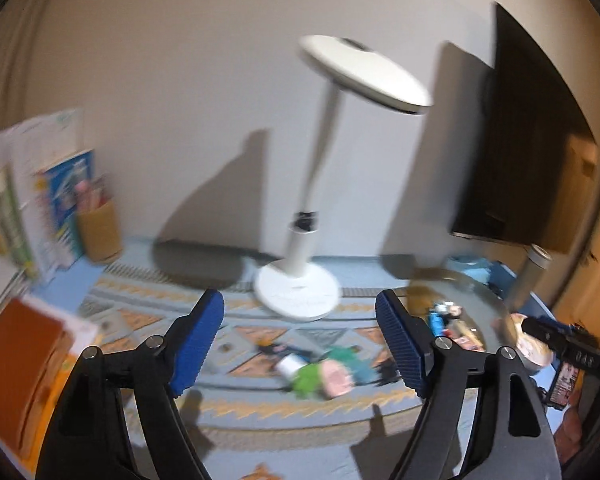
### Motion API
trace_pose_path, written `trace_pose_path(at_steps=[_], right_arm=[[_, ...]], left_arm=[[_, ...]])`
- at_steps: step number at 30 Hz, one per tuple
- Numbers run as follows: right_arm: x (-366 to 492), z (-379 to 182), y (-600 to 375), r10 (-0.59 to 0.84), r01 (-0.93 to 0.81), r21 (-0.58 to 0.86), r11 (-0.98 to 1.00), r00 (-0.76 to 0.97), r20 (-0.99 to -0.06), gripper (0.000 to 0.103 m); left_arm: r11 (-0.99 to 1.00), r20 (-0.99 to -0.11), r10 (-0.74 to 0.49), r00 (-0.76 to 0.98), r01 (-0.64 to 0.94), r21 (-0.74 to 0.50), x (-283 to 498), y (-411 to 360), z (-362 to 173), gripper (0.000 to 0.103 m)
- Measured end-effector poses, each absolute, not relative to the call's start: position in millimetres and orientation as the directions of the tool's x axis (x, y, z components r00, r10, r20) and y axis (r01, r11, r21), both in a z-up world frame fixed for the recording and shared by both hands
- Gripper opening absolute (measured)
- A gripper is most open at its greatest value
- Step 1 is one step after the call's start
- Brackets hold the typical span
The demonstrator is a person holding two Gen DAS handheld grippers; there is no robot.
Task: Organize rigid objects
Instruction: 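Move both open tools back over the remaining toys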
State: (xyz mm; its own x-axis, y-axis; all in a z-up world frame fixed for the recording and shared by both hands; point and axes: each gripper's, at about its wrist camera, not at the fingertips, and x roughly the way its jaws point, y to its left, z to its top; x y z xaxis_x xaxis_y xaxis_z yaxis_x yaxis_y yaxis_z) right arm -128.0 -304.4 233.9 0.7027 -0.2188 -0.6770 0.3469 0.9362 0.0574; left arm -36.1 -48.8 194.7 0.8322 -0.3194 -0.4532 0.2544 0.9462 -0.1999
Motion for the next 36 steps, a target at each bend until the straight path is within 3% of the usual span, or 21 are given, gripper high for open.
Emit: trace_pose_path(at_steps=[7, 12, 22, 27, 31, 36], right_arm=[[-102.8, 138.3, -238.7, -0.126, 0.209, 0.011, 0.978, 0.63, -0.766, 0.065], [-97.7, 83.3, -223.4, -0.141, 0.165, -0.055, 0.985, 0.572, -0.808, 0.065], [-91.7, 58.1, -249.3, -0.114, 0.237, 0.014, 0.971, 0.516, -0.849, 0.065], [-89.5, 53.8, -262.3, -0.06, 0.258, 0.082, 0.962, 0.499, -0.865, 0.065], [-88.9, 55.0, -264.6, -0.035, 0.255, 0.101, 0.962, 0.478, -0.878, 0.065], [-78.2, 56.4, -268.2, 0.048, 0.248, 0.169, 0.954, 0.43, -0.901, 0.065]], left_arm=[[0.97, -0.633, -0.232, 0.739, 0.125, -0.21, -16.5, -13.9, 99.7, 0.077], [0.949, -0.717, -0.302, 0.628, 0.13, -0.287, -0.1, -13.5, 43.8, 0.077], [0.903, -0.714, -0.426, 0.555, 0.211, -0.374, 29.2, -46.6, 49.7, 0.077], [0.933, -0.75, -0.359, 0.555, 0.214, -0.288, 68.6, -72.5, 48.2, 0.075], [0.925, -0.745, -0.379, 0.549, 0.247, -0.289, 80.1, -84.0, 43.5, 0.075], [0.87, -0.73, -0.492, 0.474, 0.273, -0.41, 95.8, -88.1, 36.4, 0.076]])
